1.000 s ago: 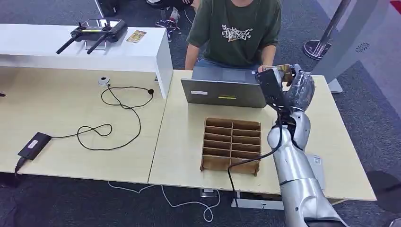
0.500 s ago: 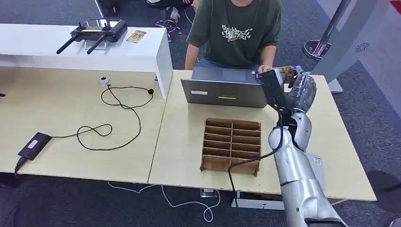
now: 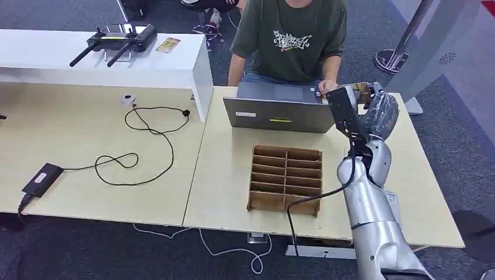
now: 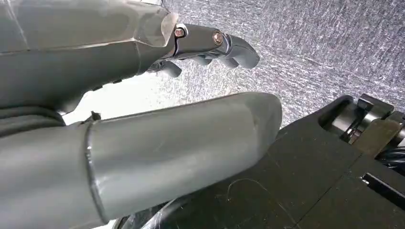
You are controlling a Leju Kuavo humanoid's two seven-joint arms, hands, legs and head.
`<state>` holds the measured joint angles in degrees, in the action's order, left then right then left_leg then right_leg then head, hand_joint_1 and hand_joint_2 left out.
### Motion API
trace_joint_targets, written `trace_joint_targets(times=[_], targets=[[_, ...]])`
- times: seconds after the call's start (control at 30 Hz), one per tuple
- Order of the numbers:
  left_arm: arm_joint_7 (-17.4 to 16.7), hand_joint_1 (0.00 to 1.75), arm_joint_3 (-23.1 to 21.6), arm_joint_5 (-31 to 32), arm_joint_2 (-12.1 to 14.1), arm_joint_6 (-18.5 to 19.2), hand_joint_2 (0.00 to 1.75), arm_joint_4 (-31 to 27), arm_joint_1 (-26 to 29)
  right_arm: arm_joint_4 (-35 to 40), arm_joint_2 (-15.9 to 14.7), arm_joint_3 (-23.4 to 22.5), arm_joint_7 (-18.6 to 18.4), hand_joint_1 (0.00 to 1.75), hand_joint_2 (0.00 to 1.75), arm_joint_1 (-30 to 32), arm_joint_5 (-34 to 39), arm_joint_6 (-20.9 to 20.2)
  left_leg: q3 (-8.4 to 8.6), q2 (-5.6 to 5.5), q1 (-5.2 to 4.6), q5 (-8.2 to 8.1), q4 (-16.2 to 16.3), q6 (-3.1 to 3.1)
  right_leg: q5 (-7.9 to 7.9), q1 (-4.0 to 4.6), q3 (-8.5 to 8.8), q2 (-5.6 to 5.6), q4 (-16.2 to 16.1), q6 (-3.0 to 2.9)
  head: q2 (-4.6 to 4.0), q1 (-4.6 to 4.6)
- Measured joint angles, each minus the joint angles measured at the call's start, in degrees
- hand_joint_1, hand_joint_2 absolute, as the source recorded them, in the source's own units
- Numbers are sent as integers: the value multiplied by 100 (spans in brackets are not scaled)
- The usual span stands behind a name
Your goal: Pass the card to the sensor for recognition and then transmit it.
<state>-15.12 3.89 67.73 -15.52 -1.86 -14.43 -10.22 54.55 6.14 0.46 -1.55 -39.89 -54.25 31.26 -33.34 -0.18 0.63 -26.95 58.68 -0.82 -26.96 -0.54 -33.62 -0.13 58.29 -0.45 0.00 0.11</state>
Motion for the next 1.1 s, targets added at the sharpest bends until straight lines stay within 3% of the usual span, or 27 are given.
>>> trace_joint_targets(times=[0.33,1.1], targets=[[0,0,13,-4,7,-13,0,0,3,-63,-59,-39,0,175,175,1,0,20,0,0,0,0,0,0,0,0,0,0,-1,0,0,0],[2,0,28,61,11,-20,0,0,9,87,-308,-669,20,175,175,349,-22,90,0,-1,0,0,1,0,0,0,0,0,-1,0,0,0]])
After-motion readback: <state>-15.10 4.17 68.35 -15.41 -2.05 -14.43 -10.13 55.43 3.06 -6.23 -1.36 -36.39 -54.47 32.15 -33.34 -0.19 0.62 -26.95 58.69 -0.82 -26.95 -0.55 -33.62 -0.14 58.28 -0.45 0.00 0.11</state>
